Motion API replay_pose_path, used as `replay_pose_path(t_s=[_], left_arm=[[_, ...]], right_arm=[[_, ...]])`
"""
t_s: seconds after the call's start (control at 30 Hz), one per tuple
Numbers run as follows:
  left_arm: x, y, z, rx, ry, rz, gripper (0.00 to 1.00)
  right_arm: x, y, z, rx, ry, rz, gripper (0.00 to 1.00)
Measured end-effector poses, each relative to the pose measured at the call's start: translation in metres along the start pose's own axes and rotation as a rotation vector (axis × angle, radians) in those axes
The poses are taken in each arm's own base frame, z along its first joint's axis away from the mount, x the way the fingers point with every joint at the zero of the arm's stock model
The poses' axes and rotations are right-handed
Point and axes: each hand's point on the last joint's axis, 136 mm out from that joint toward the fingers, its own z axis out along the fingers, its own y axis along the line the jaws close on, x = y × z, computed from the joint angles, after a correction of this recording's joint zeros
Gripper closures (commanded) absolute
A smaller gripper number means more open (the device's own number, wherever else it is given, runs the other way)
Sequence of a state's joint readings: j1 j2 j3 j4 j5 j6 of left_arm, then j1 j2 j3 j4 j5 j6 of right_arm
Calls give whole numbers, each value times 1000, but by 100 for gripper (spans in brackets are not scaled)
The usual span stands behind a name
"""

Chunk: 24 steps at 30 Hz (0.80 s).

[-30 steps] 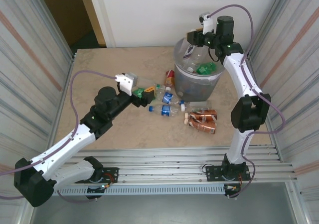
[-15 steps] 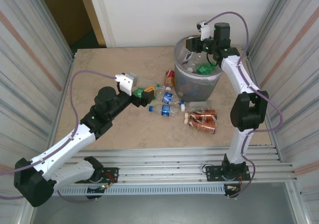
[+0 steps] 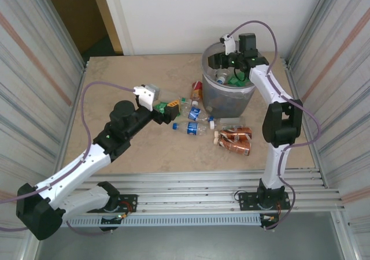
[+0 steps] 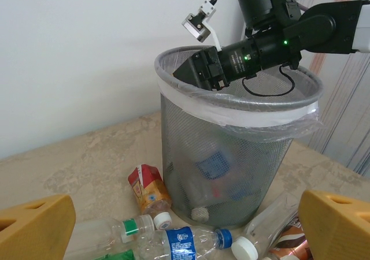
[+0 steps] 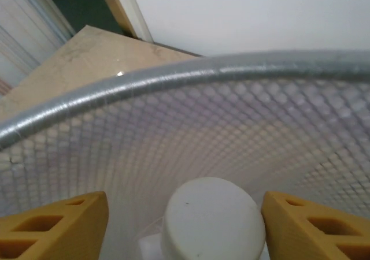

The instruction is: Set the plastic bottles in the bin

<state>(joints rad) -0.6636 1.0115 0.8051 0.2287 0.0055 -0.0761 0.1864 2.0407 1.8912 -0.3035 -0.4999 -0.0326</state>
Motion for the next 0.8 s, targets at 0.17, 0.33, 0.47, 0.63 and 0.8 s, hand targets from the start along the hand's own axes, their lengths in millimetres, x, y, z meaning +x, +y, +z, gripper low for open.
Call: replay_pose_path(t_s=[0.17, 0.33, 0.47, 0.63, 0.8], left_arm=[[0, 0, 0, 0, 0, -3, 1], [0, 0, 0, -1, 0, -3, 1], [0, 0, 0, 0, 0, -4, 1], [1, 1, 0, -3, 1, -7, 1], [9, 6, 0, -33, 17, -23, 1]], right_arm=[[-18, 3, -6, 26, -27, -23, 17], [-32, 6, -21, 59, -52, -35, 15], [-51, 13, -45, 88, -92, -52, 14], [-84, 31, -95, 131, -171, -56, 13], [-79, 52, -142, 205, -177, -34, 11]])
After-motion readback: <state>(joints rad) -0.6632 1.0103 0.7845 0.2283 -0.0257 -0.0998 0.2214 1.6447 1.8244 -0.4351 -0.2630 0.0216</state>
